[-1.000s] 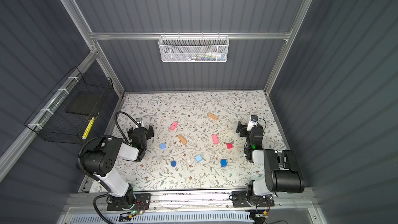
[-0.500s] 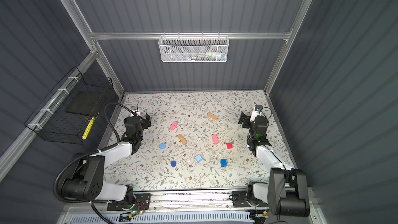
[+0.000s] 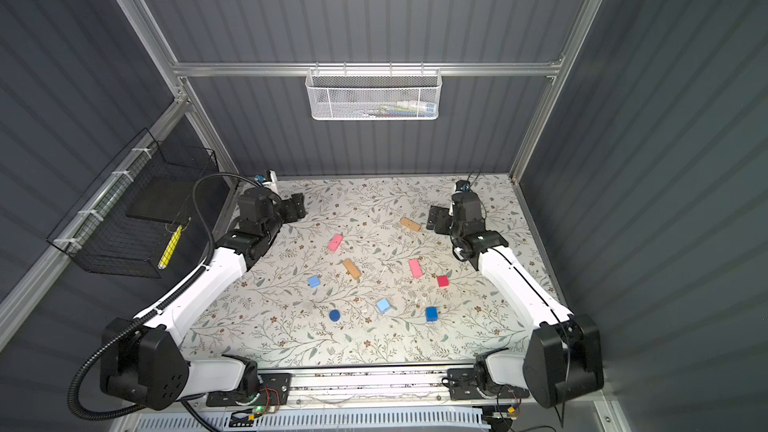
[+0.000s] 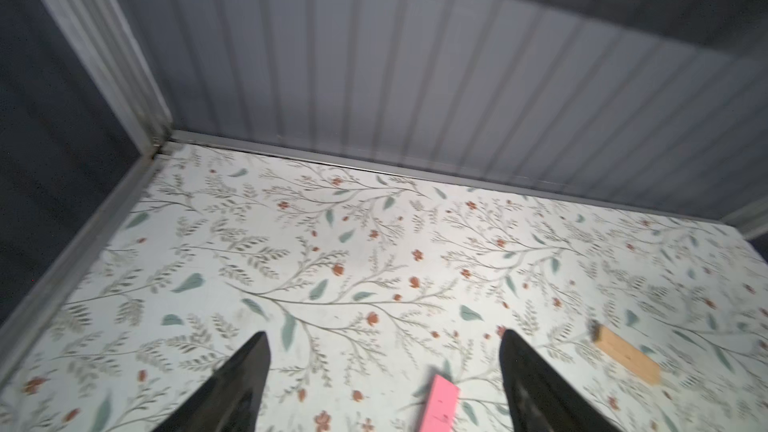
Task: Build the wood block tower
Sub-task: 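Raise both arms and move the right gripper over a wooden block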
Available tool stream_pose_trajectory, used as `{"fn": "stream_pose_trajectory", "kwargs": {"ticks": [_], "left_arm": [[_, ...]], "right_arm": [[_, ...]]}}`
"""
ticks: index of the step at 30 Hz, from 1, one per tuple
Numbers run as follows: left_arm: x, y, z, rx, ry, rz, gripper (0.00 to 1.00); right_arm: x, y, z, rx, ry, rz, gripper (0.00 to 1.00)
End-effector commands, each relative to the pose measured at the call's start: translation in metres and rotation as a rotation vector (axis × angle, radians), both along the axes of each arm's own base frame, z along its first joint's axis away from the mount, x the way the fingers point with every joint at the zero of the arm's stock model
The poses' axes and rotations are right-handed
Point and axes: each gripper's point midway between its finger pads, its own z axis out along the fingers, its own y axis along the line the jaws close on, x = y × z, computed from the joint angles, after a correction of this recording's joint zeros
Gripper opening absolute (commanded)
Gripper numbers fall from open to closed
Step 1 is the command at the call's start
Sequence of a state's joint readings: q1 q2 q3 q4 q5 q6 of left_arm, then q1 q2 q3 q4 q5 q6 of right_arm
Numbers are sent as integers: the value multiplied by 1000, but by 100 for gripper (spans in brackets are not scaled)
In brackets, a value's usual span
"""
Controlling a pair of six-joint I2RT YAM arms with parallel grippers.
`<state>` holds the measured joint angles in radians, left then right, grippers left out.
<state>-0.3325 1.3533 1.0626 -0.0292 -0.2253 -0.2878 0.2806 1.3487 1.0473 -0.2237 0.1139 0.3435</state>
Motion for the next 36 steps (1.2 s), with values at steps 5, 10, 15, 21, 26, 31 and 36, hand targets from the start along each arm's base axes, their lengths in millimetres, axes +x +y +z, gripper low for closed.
{"fn": "stream_pose_trajectory", "kwargs": {"ticks": [5, 10, 15, 21, 26, 31, 36], "left_arm": [[-11, -32, -27, -117, 87, -80, 87], [-16, -41, -41, -105, 68, -154, 88], [-16, -35, -46, -39, 85, -143, 90], [-13, -31, -55, 5, 96, -127, 92], [-9, -31, -63, 25, 116, -129, 95], [-6, -30, -65, 39, 121, -120, 99], [-5, -27, -68, 55, 122, -110, 100]], "right_arm": [[4, 39, -45, 17, 272, -51, 94], [16, 55, -73, -1, 383, -103, 99], [31, 66, -97, 13, 441, -153, 99], [51, 65, -116, -11, 464, -257, 99], [68, 70, -126, -9, 464, -289, 99], [83, 76, -136, -33, 486, -290, 99], [91, 80, -150, -53, 515, -282, 99]]}}
